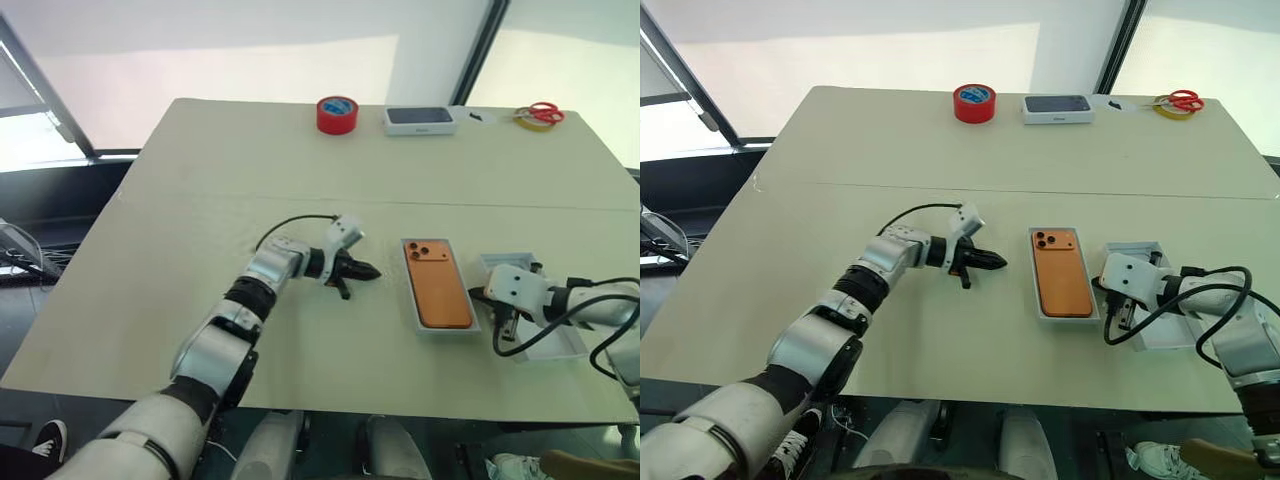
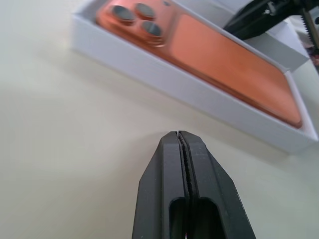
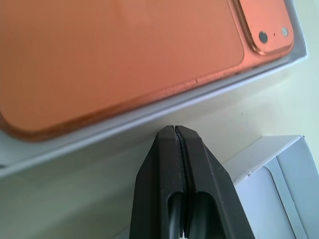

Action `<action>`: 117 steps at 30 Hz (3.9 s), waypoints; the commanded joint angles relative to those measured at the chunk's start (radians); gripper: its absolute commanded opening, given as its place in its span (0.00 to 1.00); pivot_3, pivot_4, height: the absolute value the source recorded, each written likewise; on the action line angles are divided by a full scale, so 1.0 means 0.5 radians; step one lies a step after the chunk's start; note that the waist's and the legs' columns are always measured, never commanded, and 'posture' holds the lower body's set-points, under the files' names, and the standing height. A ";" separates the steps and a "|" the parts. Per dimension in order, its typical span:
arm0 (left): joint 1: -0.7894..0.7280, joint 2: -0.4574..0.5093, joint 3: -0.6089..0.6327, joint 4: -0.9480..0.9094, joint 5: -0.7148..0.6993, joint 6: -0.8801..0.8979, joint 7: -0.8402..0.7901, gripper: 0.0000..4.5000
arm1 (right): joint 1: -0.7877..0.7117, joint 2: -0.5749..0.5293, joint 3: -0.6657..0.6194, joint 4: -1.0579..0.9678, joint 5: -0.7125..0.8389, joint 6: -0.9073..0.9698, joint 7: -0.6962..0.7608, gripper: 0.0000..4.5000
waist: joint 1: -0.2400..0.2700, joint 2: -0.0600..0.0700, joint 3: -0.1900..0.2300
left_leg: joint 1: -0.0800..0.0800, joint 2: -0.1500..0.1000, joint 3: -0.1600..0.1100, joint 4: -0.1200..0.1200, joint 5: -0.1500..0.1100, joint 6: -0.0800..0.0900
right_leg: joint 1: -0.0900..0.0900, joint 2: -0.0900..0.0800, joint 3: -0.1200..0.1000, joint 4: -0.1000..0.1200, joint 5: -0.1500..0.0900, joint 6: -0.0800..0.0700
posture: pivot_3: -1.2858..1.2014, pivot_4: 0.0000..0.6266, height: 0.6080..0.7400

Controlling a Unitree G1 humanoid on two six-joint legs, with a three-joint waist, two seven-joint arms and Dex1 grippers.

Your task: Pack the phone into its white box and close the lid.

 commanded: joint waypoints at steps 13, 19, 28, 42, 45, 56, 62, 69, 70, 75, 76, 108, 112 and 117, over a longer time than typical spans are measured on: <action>0.595 0.663 0.395 -1.252 -0.392 -0.217 -0.349 0.94 | 0.096 0.151 -0.555 -0.522 0.537 0.947 -0.295 0.96 | -0.002 0.006 -0.002 | 0.000 0.002 0.000 -0.003 0.000 0.000 | -0.003 0.000 0.002 0.002 -0.001 -0.003 | 0.52 0.24 1.00; 0.761 0.791 0.489 -1.295 -0.452 -0.568 -0.464 0.94 | 0.224 0.220 -0.681 -0.905 0.651 1.710 -0.557 0.96 | 0.013 0.009 -0.002 | -0.001 0.000 0.001 -0.003 0.000 0.000 | -0.004 -0.001 0.004 0.003 -0.005 -0.010 | 0.52 0.24 1.00; 0.924 0.845 0.452 -1.473 -0.587 -0.547 -0.630 0.94 | -0.041 -0.077 -0.622 -0.984 0.953 2.806 -0.527 0.96 | -0.002 0.014 -0.001 | -0.001 0.002 0.008 -0.009 -0.001 0.001 | -0.008 -0.002 0.009 0.002 -0.006 -0.011 | 0.52 0.24 1.00; 1.082 0.856 0.398 -1.716 -0.660 -0.488 -0.582 0.94 | -0.407 -0.064 -0.330 -0.738 1.151 3.221 -0.809 0.96 | -0.050 0.015 -0.001 | -0.001 0.002 0.009 -0.020 0.000 0.001 | -0.008 -0.003 0.010 -0.011 -0.005 -0.010 | 0.52 0.24 1.00; 1.133 0.858 0.386 -1.752 -0.649 -0.498 -0.550 0.94 | -0.411 -0.044 -0.288 -0.732 1.132 3.221 -0.858 0.96 | -0.052 0.015 -0.001 | -0.001 0.002 0.009 -0.020 0.000 0.001 | -0.008 -0.003 0.010 -0.011 -0.005 -0.010 | 0.52 0.24 1.00; 1.142 0.884 0.384 -1.754 -0.667 -0.444 -0.469 0.95 | -0.428 0.081 -0.270 -0.695 1.063 3.220 -1.015 0.01 | -0.055 0.012 -0.003 | 0.001 0.002 0.009 -0.020 0.000 0.001 | -0.005 -0.002 0.010 -0.011 -0.005 -0.011 | 0.52 0.24 1.00; 1.095 0.873 0.398 -1.701 -0.729 -0.304 -0.431 0.45 | -0.544 0.180 -0.390 -0.645 0.996 3.111 -1.111 0.00 | -0.059 0.009 -0.004 | 0.002 0.002 0.009 -0.019 0.000 0.001 | -0.005 -0.002 0.010 -0.011 -0.005 -0.011 | 0.52 0.24 1.00; 1.048 0.774 0.374 -1.664 -0.675 -0.310 -0.280 0.01 | -0.755 0.519 -0.633 -0.757 1.183 2.630 -1.011 0.00 | -0.063 0.015 -0.001 | 0.001 0.003 0.010 -0.023 0.000 0.001 | -0.008 -0.001 0.010 -0.010 -0.001 -0.003 | 0.52 0.24 1.00; 1.038 0.753 0.373 -1.654 -0.667 -0.310 -0.248 0.01 | -0.802 0.624 -0.705 -0.780 1.248 2.646 -1.030 0.00 | -0.061 0.015 -0.001 | 0.001 0.003 0.010 -0.024 0.000 0.002 | -0.007 -0.001 0.010 -0.010 0.000 -0.002 | 0.52 0.24 1.00; 1.025 0.669 0.362 -1.712 -0.719 -0.228 -0.163 0.01 | -0.934 1.249 -1.162 -0.984 1.956 3.123 -1.064 0.00 | -0.057 0.014 -0.001 | 0.000 0.003 0.008 -0.024 0.002 0.003 | -0.005 0.001 0.010 -0.005 0.000 -0.001 | 0.52 0.24 1.00; 1.030 0.664 0.362 -1.718 -0.700 -0.250 -0.147 0.01 | -0.854 1.287 -1.155 -1.043 2.154 3.193 -1.081 0.00 | -0.050 0.014 -0.001 | 0.000 0.003 0.008 -0.024 0.002 0.002 | -0.006 0.000 0.011 -0.004 0.000 -0.001 | 0.52 0.24 1.00; 0.861 0.025 -0.027 -1.156 -0.333 -0.567 0.096 0.01 | -0.449 0.360 -0.157 -0.168 3.647 2.370 -1.762 0.00 | -0.085 0.013 -0.001 | -0.001 0.003 0.013 -0.012 0.002 0.015 | 0.000 -0.003 0.011 -0.015 -0.004 -0.010 | 0.52 0.24 1.00; 0.811 -0.051 -0.039 -1.032 -0.287 -0.631 0.096 0.01 | -0.430 0.378 -0.194 -0.160 3.549 2.370 -1.690 0.00 | -0.081 0.013 -0.001 | -0.001 0.003 0.012 -0.005 -0.001 0.018 | 0.002 -0.003 0.010 -0.015 -0.004 -0.010 | 0.52 0.24 1.00; 0.696 -0.173 -0.032 -0.787 -0.240 -0.717 0.106 0.00 | -0.427 0.380 -0.262 -0.130 3.453 2.371 -1.636 0.54 | -0.049 0.013 -0.001 | -0.003 0.001 0.013 0.001 -0.005 0.018 | 0.002 -0.003 0.010 -0.015 -0.004 -0.009 | 0.52 0.24 1.00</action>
